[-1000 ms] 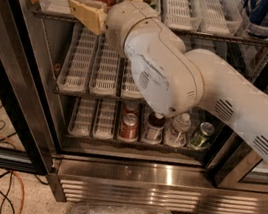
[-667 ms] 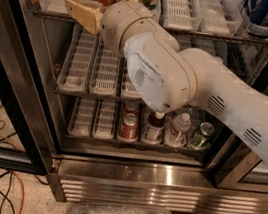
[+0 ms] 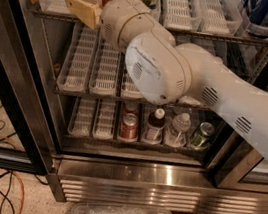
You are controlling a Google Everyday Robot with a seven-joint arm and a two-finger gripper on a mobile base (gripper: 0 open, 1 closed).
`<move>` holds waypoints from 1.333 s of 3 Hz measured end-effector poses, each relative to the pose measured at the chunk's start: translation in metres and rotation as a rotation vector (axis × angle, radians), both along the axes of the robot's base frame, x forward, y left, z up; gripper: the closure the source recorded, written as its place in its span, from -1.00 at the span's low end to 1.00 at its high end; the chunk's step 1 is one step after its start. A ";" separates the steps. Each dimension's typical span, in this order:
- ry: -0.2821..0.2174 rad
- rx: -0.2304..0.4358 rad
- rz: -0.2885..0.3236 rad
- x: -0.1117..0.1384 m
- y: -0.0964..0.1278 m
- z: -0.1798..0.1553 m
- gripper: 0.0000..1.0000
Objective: Pick coke can from top shelf of fridge
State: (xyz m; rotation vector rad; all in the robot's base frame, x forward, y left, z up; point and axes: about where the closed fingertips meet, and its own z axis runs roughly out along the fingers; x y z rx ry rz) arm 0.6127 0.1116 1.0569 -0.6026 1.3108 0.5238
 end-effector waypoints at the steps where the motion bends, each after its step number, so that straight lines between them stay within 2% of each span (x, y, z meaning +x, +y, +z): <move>1: -0.003 0.000 0.004 0.007 0.004 0.003 -0.48; 4: 0.008 -0.017 0.006 0.020 0.009 0.003 -0.46</move>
Offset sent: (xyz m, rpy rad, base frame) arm 0.0338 0.0165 -0.0041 0.1257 0.1494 -0.0213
